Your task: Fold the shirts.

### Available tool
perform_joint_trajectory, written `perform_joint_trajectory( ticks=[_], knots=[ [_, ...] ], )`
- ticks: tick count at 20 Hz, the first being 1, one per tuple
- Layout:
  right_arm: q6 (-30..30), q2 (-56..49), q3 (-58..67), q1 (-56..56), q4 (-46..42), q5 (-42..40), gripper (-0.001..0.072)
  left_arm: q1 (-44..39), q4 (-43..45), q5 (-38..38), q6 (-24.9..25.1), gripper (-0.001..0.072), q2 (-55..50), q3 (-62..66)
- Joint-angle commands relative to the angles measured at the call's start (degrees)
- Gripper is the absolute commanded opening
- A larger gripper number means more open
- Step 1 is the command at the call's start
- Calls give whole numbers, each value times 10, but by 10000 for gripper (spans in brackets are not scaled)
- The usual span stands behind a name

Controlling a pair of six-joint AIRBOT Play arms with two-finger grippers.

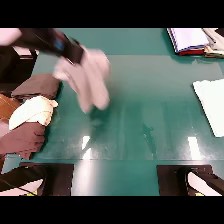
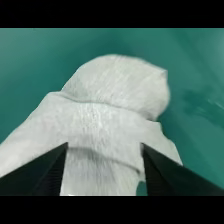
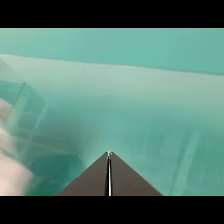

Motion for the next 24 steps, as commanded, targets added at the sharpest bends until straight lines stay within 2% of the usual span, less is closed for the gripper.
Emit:
perform_joint_trajectory(
  ticks=[1,5,8,10,14,16,20,22,24],
  knots=[
    [0,0,6,0,0,35,14,-45,-73,70,0,547,5,-117],
    [0,0,6,0,1,45,14,51,-58,14,-31,552,5,-129],
    [0,0,6,0,1,51,14,113,-127,21,-29,552,5,-214],
    [0,0,6,0,1,50,14,126,-183,64,-23,552,5,-306],
    [0,0,6,0,1,51,14,129,-195,200,-41,552,4,-443],
    [0,0,5,0,0,53,14,149,-210,245,-59,552,-10,-453],
    [0,0,5,0,0,59,14,203,-276,310,-58,552,-46,-452],
    [0,0,5,0,0,61,14,204,-286,342,-58,552,-67,-447],
    [0,0,5,0,0,61,14,204,-330,356,-27,552,-96,-431]
  ],
)
